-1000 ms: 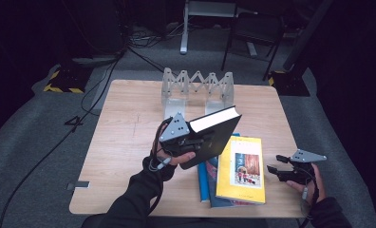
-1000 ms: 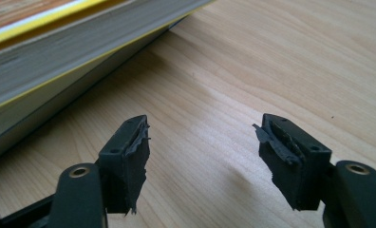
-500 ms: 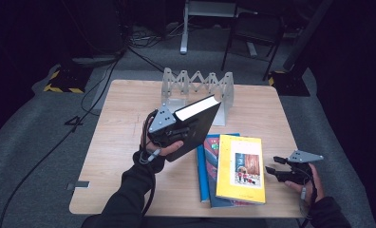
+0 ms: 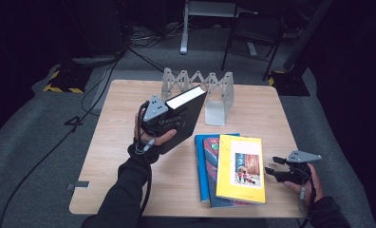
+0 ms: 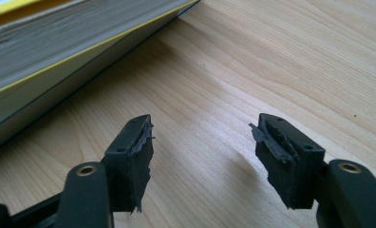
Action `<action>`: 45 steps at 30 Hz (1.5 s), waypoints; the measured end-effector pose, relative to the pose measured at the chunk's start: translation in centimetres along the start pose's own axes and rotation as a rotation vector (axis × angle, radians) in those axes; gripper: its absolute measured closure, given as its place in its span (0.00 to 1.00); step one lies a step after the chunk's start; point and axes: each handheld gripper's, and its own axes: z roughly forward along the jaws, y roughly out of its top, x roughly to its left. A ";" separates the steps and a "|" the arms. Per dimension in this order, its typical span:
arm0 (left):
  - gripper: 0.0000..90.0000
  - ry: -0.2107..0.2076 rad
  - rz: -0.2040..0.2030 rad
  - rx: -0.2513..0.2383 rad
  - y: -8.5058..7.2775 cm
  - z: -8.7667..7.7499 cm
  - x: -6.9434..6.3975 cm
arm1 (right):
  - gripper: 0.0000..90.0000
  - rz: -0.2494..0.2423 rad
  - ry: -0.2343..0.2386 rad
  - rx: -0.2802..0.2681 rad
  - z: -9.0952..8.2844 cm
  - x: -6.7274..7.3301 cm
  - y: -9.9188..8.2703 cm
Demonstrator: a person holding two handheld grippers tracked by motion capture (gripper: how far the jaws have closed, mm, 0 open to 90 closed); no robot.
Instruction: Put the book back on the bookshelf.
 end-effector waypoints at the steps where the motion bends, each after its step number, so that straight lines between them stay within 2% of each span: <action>1: 0.59 0.013 -0.005 -0.003 0.0 0.1 0.3 | 0.41 -0.004 0.000 0.005 0.0 0.0 0.0; 3: 0.59 0.052 -0.006 0.000 0.0 0.3 0.8 | 0.41 -0.004 0.000 0.005 0.0 0.0 0.0; 6: 0.59 0.099 0.016 0.019 0.2 0.7 1.3 | 0.41 -0.002 0.002 0.006 0.0 -0.1 0.0; 11: 0.59 0.134 -0.023 0.024 0.1 1.5 2.5 | 0.41 -0.003 0.000 0.013 0.1 0.0 -0.1; 14: 0.59 0.150 -0.028 0.030 0.1 2.0 2.8 | 0.41 -0.008 0.001 0.016 0.2 0.0 -0.1; 21: 0.58 0.225 -0.067 0.038 0.2 4.2 4.0 | 0.41 -0.012 0.003 0.023 0.3 0.1 -0.1; 26: 0.58 0.274 -0.052 0.058 0.1 5.3 4.6 | 0.41 -0.010 0.002 0.018 0.2 0.1 -0.2; 32: 0.58 0.335 -0.062 0.082 -0.5 6.7 5.8 | 0.41 -0.010 0.000 0.017 0.2 0.1 -0.2; 34: 0.58 0.335 -0.092 0.075 -0.7 7.0 6.2 | 0.41 -0.009 0.000 0.018 0.2 0.1 -0.2; 37: 0.58 0.350 -0.093 0.077 -1.2 7.5 6.0 | 0.41 -0.011 0.000 0.018 0.2 0.2 -0.2; 39: 0.58 0.364 -0.110 0.060 -1.7 7.7 5.9 | 0.41 -0.015 -0.006 0.022 0.2 0.2 -0.2; 45: 0.58 0.393 -0.139 0.032 -2.3 7.2 5.6 | 0.41 -0.016 -0.005 0.025 0.2 0.3 -0.2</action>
